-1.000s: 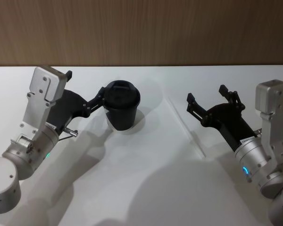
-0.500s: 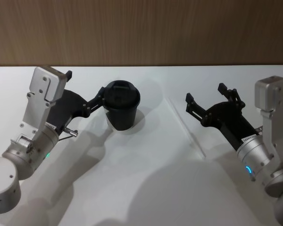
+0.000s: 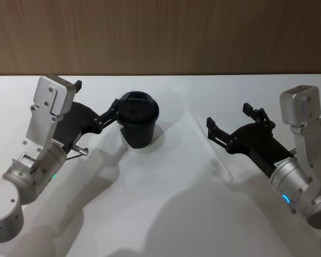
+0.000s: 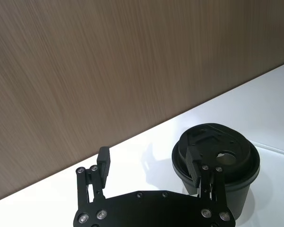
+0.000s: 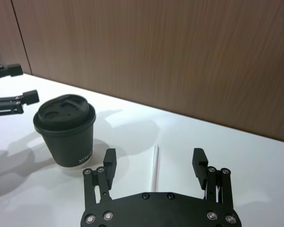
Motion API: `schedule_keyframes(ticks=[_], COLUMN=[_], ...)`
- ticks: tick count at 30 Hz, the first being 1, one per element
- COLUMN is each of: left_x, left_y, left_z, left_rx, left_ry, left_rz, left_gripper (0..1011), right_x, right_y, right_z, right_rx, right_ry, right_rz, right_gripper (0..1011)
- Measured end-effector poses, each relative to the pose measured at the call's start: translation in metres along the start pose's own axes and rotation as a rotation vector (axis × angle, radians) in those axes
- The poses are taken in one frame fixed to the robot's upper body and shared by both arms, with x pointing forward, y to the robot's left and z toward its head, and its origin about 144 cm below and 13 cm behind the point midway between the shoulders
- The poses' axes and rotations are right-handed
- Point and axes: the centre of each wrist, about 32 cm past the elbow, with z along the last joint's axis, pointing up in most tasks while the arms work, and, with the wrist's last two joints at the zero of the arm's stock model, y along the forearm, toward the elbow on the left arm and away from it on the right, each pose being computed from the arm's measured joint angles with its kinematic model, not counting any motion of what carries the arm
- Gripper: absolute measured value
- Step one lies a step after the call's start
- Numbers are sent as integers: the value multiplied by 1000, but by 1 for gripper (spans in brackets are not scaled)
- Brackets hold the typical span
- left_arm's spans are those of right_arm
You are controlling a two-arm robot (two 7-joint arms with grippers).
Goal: Pick up the straw with one hand, pass it to the other hand, and insert it into the cup.
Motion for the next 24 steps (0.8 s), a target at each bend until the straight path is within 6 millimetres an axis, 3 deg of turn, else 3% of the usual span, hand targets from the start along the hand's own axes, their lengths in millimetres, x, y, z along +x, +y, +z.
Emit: schedule_keyframes(ticks=[24], left_x=[0], left_y=[0], left_z=[0], left_rx=[0], left_ry=[0], left_rz=[0], left_gripper=[1000], right_x=[-10], right_y=[-7], right_z=[-10], right_rx=[-164], right_ry=[38], right_rz=[-41], right_gripper=[1001])
